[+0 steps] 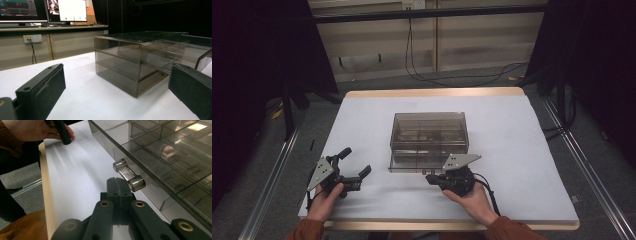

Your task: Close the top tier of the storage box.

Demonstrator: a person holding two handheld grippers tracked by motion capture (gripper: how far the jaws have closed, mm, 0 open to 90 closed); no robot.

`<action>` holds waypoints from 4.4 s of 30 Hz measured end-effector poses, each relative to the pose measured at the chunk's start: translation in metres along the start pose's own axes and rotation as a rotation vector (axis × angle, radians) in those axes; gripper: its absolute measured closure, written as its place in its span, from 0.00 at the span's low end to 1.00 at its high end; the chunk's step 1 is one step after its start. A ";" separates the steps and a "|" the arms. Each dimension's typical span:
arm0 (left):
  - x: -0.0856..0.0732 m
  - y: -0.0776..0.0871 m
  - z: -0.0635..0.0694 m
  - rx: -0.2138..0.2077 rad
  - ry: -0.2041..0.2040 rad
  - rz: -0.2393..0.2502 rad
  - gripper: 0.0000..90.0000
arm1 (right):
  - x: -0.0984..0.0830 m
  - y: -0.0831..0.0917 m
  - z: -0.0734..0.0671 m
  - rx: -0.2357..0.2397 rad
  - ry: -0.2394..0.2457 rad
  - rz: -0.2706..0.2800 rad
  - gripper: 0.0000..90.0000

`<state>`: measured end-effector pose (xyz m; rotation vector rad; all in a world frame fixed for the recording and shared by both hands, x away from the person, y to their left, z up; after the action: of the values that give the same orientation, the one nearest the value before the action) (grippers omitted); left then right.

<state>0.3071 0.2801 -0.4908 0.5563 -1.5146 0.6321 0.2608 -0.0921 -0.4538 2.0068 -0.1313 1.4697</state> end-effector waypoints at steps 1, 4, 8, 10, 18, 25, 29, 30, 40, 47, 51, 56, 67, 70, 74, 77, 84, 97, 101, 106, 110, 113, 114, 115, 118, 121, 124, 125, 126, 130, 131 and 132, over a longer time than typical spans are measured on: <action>0.000 0.000 0.000 -0.001 0.000 0.000 0.01 | 0.000 0.000 0.000 -0.001 0.000 0.000 1.00; 0.000 0.000 0.001 -0.001 0.001 0.007 0.01 | 0.000 -0.001 0.000 -0.002 0.000 -0.002 1.00; 0.000 0.000 0.000 0.004 -0.011 0.006 0.01 | 0.000 0.000 0.000 -0.007 0.005 -0.002 1.00; 0.000 0.000 0.000 0.004 -0.011 0.005 0.01 | 0.000 0.000 0.000 -0.012 0.006 -0.002 1.00; 0.000 0.000 0.001 -0.001 0.005 0.009 0.01 | 0.000 0.002 0.004 -0.019 0.000 0.002 1.00; 0.000 0.000 0.000 -0.001 -0.001 0.003 0.01 | 0.001 0.002 0.006 -0.021 -0.003 0.005 1.00; 0.000 0.000 0.000 -0.001 0.000 0.003 0.01 | 0.001 0.002 0.007 -0.026 -0.010 0.007 1.00; 0.000 0.000 0.000 -0.001 -0.001 0.003 0.01 | 0.001 0.002 0.007 -0.024 -0.008 0.006 1.00; 0.000 0.000 0.000 0.000 -0.003 0.006 0.01 | 0.002 0.000 0.007 -0.024 -0.008 0.011 1.00; 0.000 0.000 0.001 0.000 -0.001 0.006 0.01 | 0.004 -0.002 0.009 -0.019 -0.015 0.017 1.00; 0.000 0.000 0.000 0.000 -0.002 0.003 0.01 | 0.006 -0.003 0.009 -0.019 -0.019 0.020 1.00; 0.000 0.000 0.001 0.000 0.000 0.006 0.01 | 0.007 -0.004 0.010 -0.021 -0.020 0.017 1.00; 0.000 0.000 0.000 -0.001 -0.002 0.003 0.01 | 0.008 -0.006 0.013 -0.020 -0.022 0.025 1.00; 0.000 0.000 0.001 0.000 0.005 0.008 0.01 | 0.008 -0.007 0.013 -0.022 -0.023 0.023 1.00; 0.000 0.000 0.001 -0.001 0.004 0.008 0.01 | 0.008 -0.006 0.013 -0.026 -0.024 0.023 1.00; 0.000 0.000 0.001 -0.001 -0.001 0.006 0.01 | 0.008 -0.006 0.014 -0.027 -0.022 0.024 1.00; 0.000 0.000 0.000 -0.001 -0.002 0.006 0.01 | 0.009 -0.005 0.016 -0.035 -0.023 0.029 1.00; 0.000 0.000 0.000 0.002 -0.006 0.005 0.01 | 0.012 -0.005 0.021 -0.046 -0.019 0.037 1.00; 0.000 0.000 0.001 0.000 0.000 0.006 0.01 | 0.013 -0.004 0.022 -0.051 -0.022 0.042 1.00; 0.000 0.000 0.001 0.000 -0.001 0.005 0.01 | 0.012 -0.005 0.022 -0.049 -0.024 0.044 1.00; 0.000 0.000 0.001 0.000 -0.001 0.005 0.01 | 0.013 -0.006 0.023 -0.052 -0.029 0.044 1.00; 0.000 0.000 0.001 0.001 0.000 0.006 0.01 | 0.014 -0.007 0.023 -0.049 -0.027 0.043 1.00; 0.000 0.000 0.001 0.001 0.000 0.006 0.01 | 0.014 -0.008 0.023 -0.048 -0.023 0.042 1.00; 0.000 0.000 0.001 0.001 0.000 0.006 0.01 | 0.014 -0.008 0.023 -0.050 -0.025 0.040 1.00; 0.000 0.000 0.001 0.000 -0.001 0.005 0.01 | 0.014 -0.009 0.023 -0.050 -0.025 0.038 1.00; 0.000 0.000 0.001 0.000 -0.002 0.005 0.01 | 0.015 -0.009 0.024 -0.056 -0.028 0.043 1.00; 0.000 0.000 0.001 0.000 -0.001 0.005 0.01 | 0.015 -0.010 0.025 -0.054 -0.029 0.045 1.00; 0.000 0.000 0.001 -0.001 0.004 0.008 0.01 | 0.016 -0.011 0.025 -0.054 -0.027 0.044 1.00; 0.000 0.000 0.001 0.000 -0.001 0.005 0.01 | 0.016 -0.011 0.025 -0.052 -0.028 0.043 1.00; 0.000 0.000 0.001 0.000 -0.001 0.005 0.01 | 0.016 -0.012 0.026 -0.059 -0.031 0.046 1.00; 0.000 0.000 0.001 -0.001 -0.001 0.005 0.01 | 0.016 -0.013 0.026 -0.059 -0.031 0.046 1.00; 0.000 0.000 0.001 -0.001 0.003 0.007 0.01 | 0.016 -0.013 0.027 -0.059 -0.030 0.047 1.00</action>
<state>0.3067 0.2794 -0.4909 0.5492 -1.5148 0.6374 0.2943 -0.0920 -0.4493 1.9914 -0.2329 1.4479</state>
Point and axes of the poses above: each handheld gripper's, and its own axes: y roughly backward along the jaws, x roughly out of its top, z roughly to its right, the point moved 1 cm from there along -y, roughly forward along the jaws, and after that the axes turned 6 degrees about z, right-handed, at the moved point
